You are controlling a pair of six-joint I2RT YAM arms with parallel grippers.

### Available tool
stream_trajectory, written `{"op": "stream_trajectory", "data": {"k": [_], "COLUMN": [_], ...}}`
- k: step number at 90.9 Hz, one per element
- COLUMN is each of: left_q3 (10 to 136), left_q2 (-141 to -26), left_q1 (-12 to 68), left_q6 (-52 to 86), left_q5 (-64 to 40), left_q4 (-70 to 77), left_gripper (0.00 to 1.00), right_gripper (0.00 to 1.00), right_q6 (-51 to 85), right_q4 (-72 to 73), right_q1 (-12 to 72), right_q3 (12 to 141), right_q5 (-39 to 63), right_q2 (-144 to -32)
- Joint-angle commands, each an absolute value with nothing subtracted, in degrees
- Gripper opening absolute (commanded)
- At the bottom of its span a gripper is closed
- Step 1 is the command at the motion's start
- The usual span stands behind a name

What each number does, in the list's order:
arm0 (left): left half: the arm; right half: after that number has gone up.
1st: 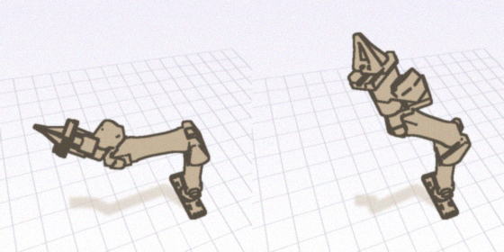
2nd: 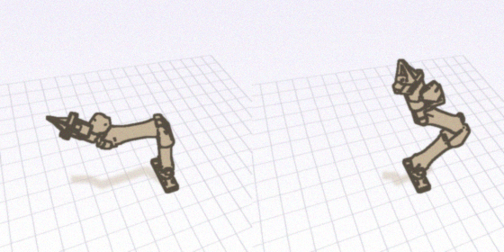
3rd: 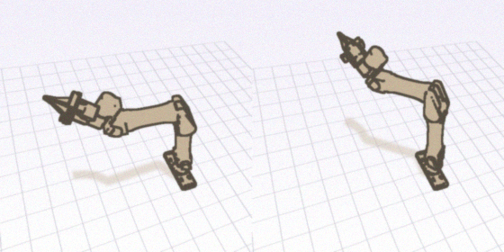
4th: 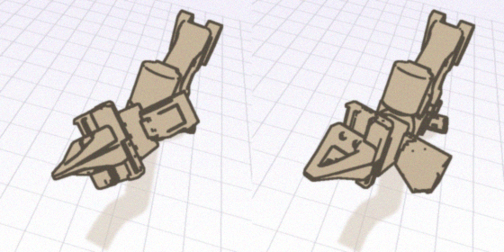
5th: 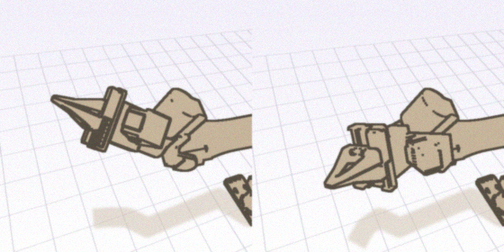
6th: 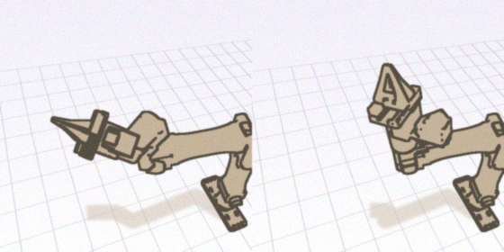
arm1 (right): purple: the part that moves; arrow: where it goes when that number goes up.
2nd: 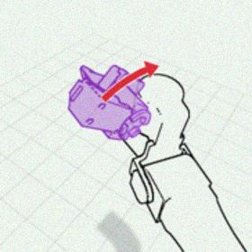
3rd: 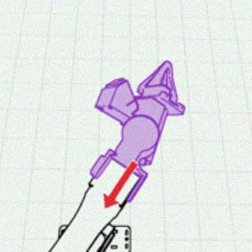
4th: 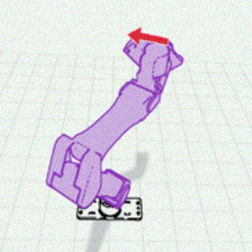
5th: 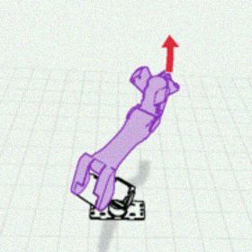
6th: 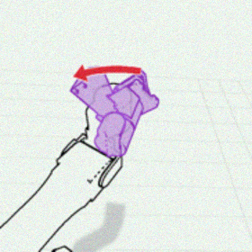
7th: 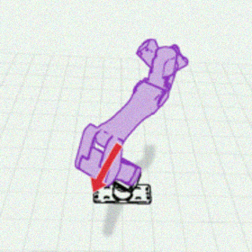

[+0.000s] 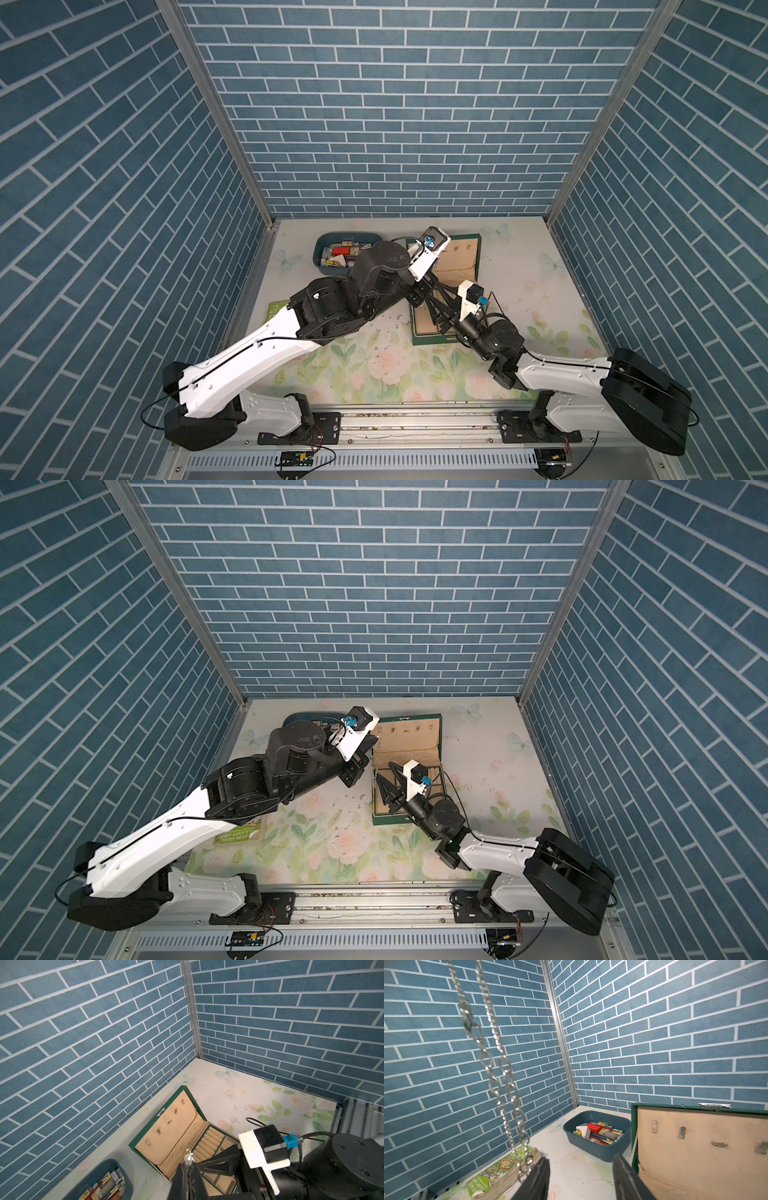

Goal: Put jewelry chain into jewelry box
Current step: Hang the necklace on the jewelry box clasp.

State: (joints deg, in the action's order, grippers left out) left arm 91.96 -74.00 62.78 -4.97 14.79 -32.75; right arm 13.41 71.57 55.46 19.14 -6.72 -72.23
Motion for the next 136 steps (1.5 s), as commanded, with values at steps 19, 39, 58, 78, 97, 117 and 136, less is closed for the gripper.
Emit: {"op": "stream_trajectory", "data": {"k": [19,39,58,78,97,117,136], "left_q3": [94.4,95.4,96.6,97.5,98.1,98.2,98.2], "left_q2": [-74.7,-75.2,-75.9,-76.3,-76.5,-76.4,-76.2], "left_q1": [63.5,63.7,64.4,65.1,65.5,65.7,66.0], "left_q6": [-5.8,-5.9,-6.1,-6.2,-6.4,-6.4,-6.4], "left_q5": [16.2,16.6,16.7,17.5,18.1,18.3,18.5], "left_q4": [-33.7,-34.3,-34.6,-35.1,-35.7,-35.8,-35.8], "left_gripper": [0.0,0.0,0.0,0.0,0.0,0.0,0.0], "right_gripper": [0.56,0.65,0.7,0.69,0.65,0.34,0.12], "right_q6": [11.5,7.7,5.7,5.4,4.7,3.8,4.0], "right_q4": [72.6,62.7,57.2,60.1,61.7,61.3,61.4], "right_q1": [55.8,55.8,55.9,55.8,56.2,56.9,56.9], "right_q3": [16.6,14.5,14.8,17.8,19.6,19.6,20.3], "right_q5": [-8.9,-5.5,-3.0,-2.2,-1.1,-0.7,-0.2], "right_q2": [-68.7,-60.5,-58.4,-64.0,-66.5,-65.9,-66.4]}}
